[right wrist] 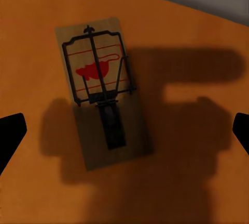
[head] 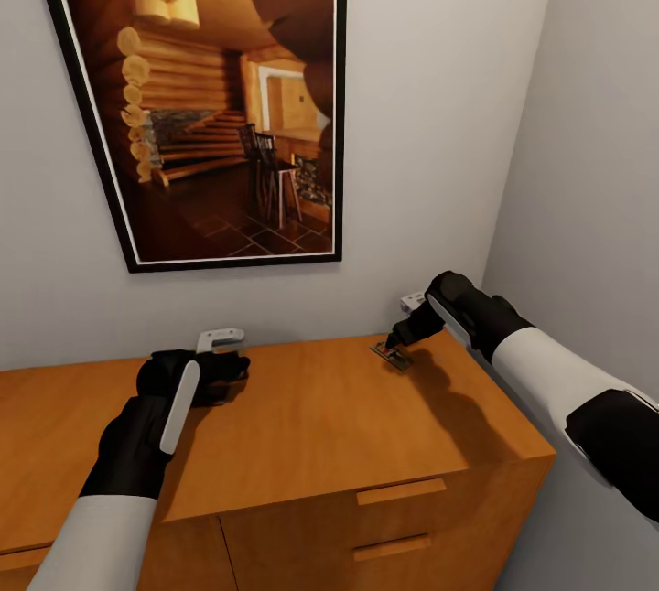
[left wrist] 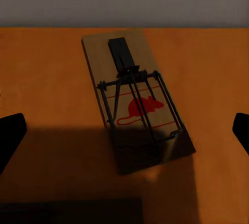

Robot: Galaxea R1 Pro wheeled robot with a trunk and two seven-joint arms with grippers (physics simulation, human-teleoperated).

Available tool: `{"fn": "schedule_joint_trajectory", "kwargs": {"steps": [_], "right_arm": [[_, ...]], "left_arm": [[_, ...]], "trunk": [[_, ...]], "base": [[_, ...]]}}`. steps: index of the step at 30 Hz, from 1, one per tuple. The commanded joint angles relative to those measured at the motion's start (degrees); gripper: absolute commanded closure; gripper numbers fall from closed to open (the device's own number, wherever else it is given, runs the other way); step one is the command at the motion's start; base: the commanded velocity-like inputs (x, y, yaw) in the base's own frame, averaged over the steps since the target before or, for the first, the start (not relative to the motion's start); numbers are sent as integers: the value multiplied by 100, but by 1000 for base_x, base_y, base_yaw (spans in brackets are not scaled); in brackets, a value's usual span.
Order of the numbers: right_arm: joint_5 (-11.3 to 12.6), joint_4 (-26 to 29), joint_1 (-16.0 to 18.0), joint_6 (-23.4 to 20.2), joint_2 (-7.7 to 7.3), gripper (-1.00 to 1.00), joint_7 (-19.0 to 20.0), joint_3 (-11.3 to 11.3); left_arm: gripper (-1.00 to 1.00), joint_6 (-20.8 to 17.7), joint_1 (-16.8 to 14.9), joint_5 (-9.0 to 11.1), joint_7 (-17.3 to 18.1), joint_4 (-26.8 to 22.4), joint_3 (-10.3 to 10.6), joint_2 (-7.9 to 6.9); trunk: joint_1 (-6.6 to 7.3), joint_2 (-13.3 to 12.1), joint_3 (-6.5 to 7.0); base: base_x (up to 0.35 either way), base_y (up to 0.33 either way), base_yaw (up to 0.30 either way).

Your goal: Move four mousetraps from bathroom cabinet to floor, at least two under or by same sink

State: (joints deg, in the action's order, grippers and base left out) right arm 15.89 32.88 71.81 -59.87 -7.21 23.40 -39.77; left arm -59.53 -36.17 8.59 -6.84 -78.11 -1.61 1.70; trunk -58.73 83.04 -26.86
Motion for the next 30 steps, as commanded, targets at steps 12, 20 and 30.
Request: {"fn": "schedule_joint_trajectory", "kwargs": {"steps": [12,20,30], "right_arm": [[35,24,8,-11,-8,-100,-15,182],[21,25,8,-13,-2,-100,-20,226],[20,20,8,-13,-1,-100,-74,239]], "left_arm": [[-100,-42,-5,59,-54,-383,-24,-2],[-100,-47,-5,42,-57,-542,-12,-4],[-100,-46,-5,16,-62,-833,-5,-10]], "trunk": [[0,4,-7],[0,4,-7],[0,4,-7]], "base": [[0,0,0],[0,0,0],[0,0,0]]}}
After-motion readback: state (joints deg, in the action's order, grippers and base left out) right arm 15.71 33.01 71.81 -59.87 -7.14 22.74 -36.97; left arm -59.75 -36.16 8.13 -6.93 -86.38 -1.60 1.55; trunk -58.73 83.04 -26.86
